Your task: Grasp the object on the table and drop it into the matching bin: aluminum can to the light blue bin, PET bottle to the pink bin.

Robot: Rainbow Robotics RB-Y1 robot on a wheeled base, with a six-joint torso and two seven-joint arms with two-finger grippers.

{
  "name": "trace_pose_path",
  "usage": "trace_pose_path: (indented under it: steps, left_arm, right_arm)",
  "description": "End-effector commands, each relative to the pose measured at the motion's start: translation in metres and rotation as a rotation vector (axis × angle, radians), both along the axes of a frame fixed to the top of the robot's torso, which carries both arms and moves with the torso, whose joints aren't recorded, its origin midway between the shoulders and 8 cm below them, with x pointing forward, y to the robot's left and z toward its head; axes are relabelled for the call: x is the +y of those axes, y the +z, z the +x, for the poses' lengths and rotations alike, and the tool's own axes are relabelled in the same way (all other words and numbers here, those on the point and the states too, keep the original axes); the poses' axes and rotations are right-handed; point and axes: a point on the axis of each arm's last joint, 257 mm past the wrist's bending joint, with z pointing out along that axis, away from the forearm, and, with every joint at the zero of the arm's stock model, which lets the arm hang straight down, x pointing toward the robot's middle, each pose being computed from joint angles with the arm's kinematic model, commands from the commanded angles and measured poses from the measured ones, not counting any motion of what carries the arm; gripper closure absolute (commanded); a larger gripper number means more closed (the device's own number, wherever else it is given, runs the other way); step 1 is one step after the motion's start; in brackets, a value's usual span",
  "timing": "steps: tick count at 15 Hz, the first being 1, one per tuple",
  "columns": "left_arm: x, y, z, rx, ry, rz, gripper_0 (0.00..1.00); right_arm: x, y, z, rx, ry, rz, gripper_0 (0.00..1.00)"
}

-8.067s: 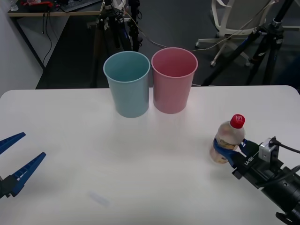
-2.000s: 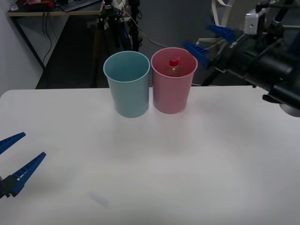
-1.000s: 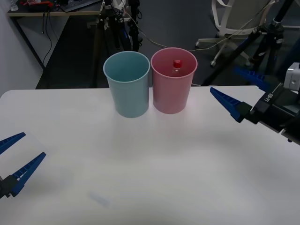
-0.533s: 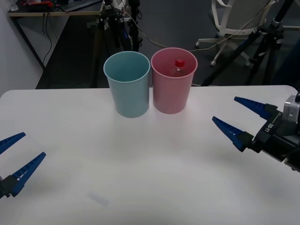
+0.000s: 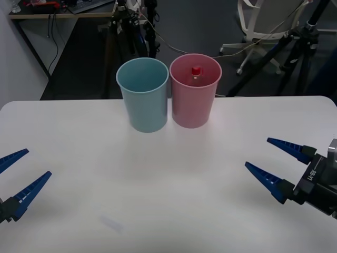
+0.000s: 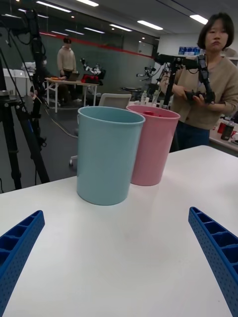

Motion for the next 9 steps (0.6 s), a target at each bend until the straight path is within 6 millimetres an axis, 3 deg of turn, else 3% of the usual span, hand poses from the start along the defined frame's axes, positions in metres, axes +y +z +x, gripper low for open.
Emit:
trace_pose_path:
  steps: [1,9]
  left_arm:
    - [0.0000,0.0000,0.0000,0.000,0.000,0.000,0.00]
    - [0.0000,0.0000,0.0000,0.000,0.000,0.000,0.00]
  right_arm:
    - [-0.0017,0.0006,-0.0013,-0.009,0.000,-0.006,0.00]
    - [0.0004,-0.0004,-0.0036,-0.013,0.012,-0.015,0.00]
